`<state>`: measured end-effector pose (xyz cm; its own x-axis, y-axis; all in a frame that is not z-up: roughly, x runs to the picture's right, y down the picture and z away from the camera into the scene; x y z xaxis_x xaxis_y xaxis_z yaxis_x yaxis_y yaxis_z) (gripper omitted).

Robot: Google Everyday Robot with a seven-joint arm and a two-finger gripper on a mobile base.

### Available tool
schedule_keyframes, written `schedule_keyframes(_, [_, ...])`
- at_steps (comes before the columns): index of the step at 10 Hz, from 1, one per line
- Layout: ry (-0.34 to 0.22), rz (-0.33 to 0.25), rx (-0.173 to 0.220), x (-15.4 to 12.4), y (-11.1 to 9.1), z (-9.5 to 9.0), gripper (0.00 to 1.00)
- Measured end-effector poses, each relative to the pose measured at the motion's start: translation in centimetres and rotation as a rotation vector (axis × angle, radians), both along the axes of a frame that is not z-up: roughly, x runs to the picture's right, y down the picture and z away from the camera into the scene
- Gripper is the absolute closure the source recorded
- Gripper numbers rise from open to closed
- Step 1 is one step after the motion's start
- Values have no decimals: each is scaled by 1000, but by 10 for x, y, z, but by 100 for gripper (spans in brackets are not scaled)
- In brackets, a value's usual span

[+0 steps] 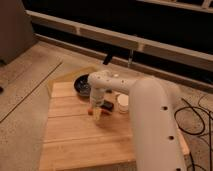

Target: Drag the pepper across the table

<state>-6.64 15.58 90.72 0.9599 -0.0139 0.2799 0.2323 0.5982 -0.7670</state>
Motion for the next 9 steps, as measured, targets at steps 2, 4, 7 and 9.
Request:
schedule_keyframes(2, [2,0,0,0,-3,3,50])
schedule_keyframes(4, [3,1,16,0,-10,5,70])
schedule_keyframes(7, [0,-2,35,-2,-15,3,99])
schedule_keyframes(9, [-2,1,55,-2,-24,1,100])
